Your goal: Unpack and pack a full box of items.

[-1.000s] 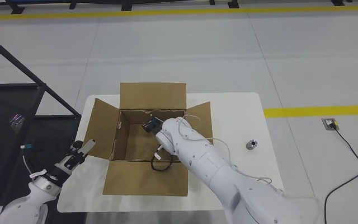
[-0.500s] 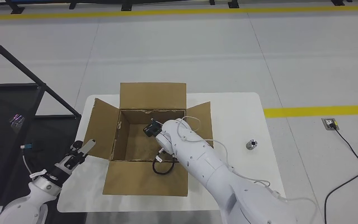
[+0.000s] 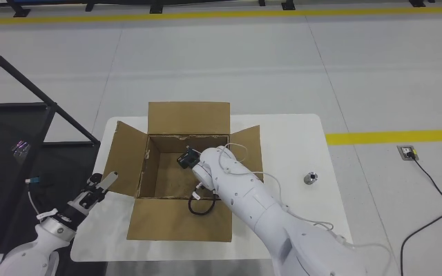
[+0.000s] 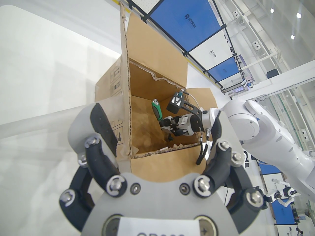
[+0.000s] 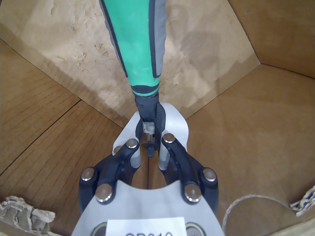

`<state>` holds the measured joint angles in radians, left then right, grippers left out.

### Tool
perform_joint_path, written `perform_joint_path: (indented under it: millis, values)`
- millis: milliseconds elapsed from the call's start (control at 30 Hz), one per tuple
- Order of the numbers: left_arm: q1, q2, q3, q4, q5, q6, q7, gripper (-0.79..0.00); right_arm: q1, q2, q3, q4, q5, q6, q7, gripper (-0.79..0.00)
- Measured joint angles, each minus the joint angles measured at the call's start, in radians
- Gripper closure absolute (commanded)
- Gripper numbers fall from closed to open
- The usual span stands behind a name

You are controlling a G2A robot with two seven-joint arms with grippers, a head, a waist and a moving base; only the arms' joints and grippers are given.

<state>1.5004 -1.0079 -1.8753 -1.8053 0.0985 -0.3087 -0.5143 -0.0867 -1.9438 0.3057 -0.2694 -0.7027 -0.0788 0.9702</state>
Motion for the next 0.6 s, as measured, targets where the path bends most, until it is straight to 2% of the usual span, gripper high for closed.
perform_joint_path:
  millis: [400,600]
  values:
    - [0.0,0.0,0.0,0.0,0.0,0.0,0.0,-0.785,-0.001,0.001,0.002,0.002,0.002,0.001,-0.002,-0.785]
    - [0.0,0.0,0.0,0.0,0.0,0.0,0.0,-0.785,-0.012,0.026,0.038,0.006,0.019,-0.014,-0.156,-0.785]
